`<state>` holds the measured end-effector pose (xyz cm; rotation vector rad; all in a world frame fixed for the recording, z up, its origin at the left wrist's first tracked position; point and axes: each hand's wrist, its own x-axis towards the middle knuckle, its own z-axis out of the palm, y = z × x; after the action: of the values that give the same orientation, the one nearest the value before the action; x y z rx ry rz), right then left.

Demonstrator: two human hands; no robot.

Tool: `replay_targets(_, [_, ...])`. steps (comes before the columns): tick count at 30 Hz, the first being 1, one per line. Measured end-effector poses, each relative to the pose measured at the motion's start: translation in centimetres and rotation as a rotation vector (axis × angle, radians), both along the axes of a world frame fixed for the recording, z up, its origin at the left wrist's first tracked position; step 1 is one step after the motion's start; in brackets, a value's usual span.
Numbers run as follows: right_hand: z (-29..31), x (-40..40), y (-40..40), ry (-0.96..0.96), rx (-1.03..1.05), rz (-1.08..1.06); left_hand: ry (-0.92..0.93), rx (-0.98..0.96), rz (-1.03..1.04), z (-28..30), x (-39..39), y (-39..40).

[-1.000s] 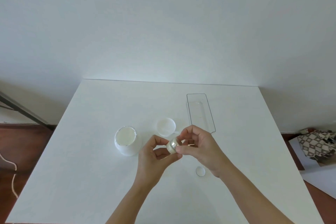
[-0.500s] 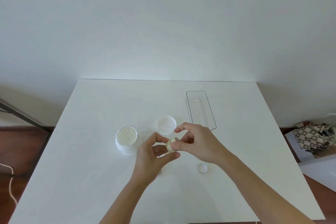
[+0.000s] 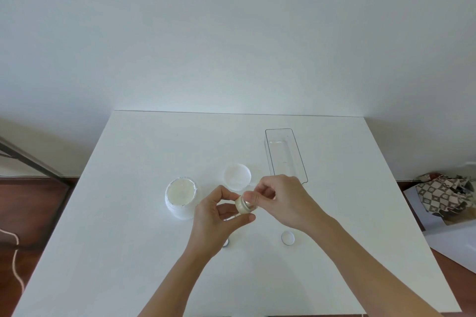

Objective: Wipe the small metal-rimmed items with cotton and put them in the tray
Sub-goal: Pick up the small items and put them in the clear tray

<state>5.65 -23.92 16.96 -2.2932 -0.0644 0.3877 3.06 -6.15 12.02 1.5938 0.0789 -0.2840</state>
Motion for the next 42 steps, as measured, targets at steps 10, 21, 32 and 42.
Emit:
replay_targets(10, [0.2, 0.1, -0.9, 0.127, 0.346, 0.004, 0.017, -0.038, 0.007, 0.2, -0.2, -0.2])
replay_targets(21, [-0.1, -0.5, -0.5, 0.095, 0.325, 0.05, 0.012, -0.016, 0.004, 0.3, -0.3, 0.2])
replay_targets(32, [-0.2, -0.6, 0.4, -0.054, 0.147, 0.146, -0.068, 0.078, -0.018, -0.2, -0.1, 0.6])
replay_targets(42, [-0.4, -0.9, 0.3, -0.061, 0.13, 0.161, -0.069, 0.078, -0.016, -0.6, 0.0, 0.6])
